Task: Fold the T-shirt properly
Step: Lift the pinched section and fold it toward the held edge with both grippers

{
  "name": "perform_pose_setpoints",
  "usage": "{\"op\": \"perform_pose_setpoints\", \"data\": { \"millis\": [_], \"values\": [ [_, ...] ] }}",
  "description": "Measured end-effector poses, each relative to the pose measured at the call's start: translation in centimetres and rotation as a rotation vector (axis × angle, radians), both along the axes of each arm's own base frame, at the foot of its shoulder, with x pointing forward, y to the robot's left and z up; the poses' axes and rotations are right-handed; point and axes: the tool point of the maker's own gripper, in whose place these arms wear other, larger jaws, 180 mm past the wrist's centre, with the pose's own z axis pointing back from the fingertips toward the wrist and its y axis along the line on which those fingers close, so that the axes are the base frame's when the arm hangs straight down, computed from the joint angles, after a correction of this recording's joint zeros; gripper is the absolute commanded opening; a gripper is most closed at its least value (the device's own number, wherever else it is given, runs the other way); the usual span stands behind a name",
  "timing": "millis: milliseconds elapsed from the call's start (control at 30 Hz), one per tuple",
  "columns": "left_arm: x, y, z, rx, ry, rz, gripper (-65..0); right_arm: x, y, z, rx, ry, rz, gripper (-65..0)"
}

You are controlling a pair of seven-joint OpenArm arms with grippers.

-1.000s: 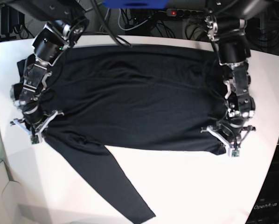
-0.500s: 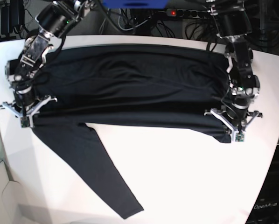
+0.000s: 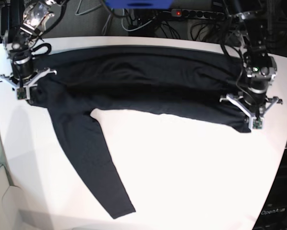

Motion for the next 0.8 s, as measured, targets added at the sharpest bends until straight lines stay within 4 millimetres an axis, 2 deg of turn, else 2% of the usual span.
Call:
{"op": "perform_pose_setpoints", "data": {
  "millis": [200, 333, 433, 600, 700, 800],
  "values": [
    [-3.2, 0.0, -2.7, -0.002, 0.086, 0.003, -65.0, -2.0, 0.3, -1.2, 0.037, 0.031, 0.000, -64.8],
    [-4.7, -0.6, -3.9, -0.007, 0.130, -0.023, -65.0, -2.2, 0.4, -1.2, 0.043, 0.030, -0.001, -64.8],
    [-5.1, -1.5, -4.3, -0.013, 0.155, -0.101, -65.0, -2.2, 0.4, -1.2, 0.043, 0.030, -0.001, -64.8],
    [-6.8, 1.0, -4.7, -0.021, 0.183, -0.053, -65.0, -2.2, 0.4, -1.2, 0.043, 0.030, -0.001, -64.2],
    [-7.0, 1.0, -4.8, -0.021, 0.193, -0.075, -65.0, -2.1, 0.4, -1.2, 0.042, 0.028, -0.001, -62.8],
    [-6.3, 0.6, -4.4, -0.026, 0.171, -0.090, -65.0, -1.5, 0.4, -0.9, 0.042, 0.019, 0.000, -56.5]
  ]
}}
